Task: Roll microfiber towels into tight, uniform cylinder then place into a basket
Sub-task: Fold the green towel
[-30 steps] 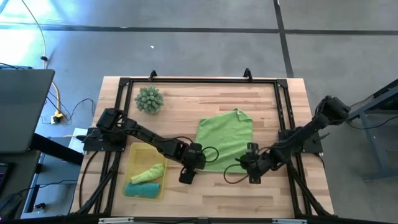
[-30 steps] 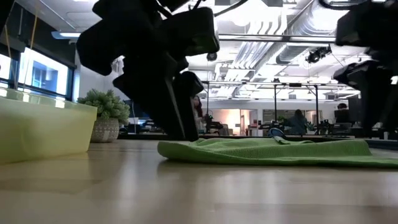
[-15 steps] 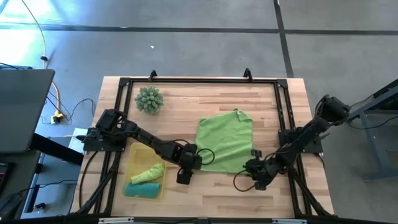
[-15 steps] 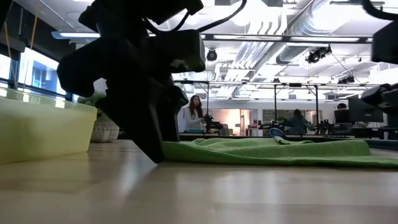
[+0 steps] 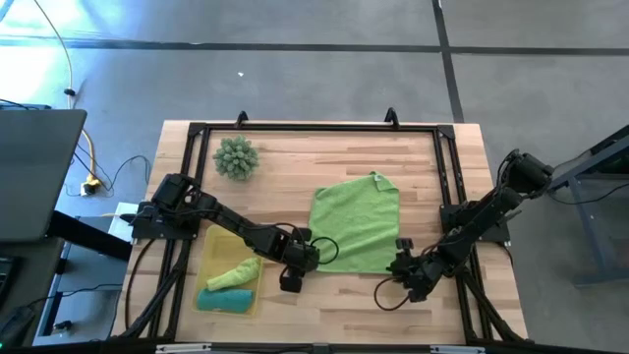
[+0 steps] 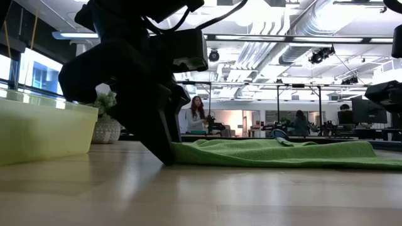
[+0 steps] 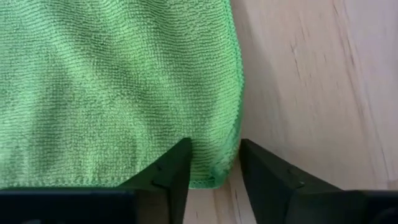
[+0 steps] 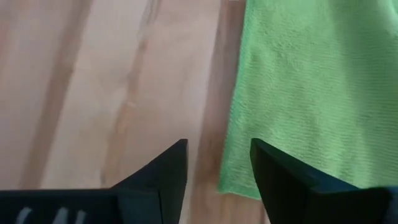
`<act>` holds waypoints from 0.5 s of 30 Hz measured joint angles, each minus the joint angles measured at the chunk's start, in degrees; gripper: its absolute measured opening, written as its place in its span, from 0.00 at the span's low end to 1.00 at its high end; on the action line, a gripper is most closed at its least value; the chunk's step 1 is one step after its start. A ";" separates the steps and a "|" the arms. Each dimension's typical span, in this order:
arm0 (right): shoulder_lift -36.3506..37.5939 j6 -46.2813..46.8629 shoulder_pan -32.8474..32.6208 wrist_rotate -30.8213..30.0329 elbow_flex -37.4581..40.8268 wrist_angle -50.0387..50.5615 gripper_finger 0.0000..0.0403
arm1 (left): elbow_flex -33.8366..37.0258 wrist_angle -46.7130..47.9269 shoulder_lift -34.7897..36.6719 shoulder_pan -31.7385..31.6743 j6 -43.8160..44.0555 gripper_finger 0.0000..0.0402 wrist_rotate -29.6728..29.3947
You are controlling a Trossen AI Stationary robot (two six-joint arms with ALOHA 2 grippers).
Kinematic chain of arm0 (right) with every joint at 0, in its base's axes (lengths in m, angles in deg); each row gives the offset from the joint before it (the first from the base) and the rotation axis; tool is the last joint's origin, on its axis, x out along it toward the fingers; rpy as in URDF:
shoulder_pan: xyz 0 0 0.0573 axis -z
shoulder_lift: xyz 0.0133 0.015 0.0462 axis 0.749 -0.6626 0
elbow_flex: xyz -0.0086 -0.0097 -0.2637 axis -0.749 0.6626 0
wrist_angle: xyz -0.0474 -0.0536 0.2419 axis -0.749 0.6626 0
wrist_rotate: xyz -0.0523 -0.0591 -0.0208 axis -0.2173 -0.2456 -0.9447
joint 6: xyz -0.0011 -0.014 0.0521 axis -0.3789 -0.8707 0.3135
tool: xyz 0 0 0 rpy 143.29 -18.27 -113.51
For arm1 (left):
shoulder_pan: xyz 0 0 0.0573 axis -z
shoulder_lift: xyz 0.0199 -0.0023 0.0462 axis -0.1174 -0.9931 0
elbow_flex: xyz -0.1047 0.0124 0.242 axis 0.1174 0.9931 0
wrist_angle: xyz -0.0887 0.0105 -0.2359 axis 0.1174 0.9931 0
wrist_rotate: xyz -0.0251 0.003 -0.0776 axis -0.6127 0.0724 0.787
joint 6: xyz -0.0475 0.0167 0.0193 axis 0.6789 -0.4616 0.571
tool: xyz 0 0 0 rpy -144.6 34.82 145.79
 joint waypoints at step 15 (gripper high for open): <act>-2.68 2.45 -0.13 -3.34 4.13 -4.78 0.44 | 0.00 0.10 -0.04 -0.11 -0.44 0.10 -0.22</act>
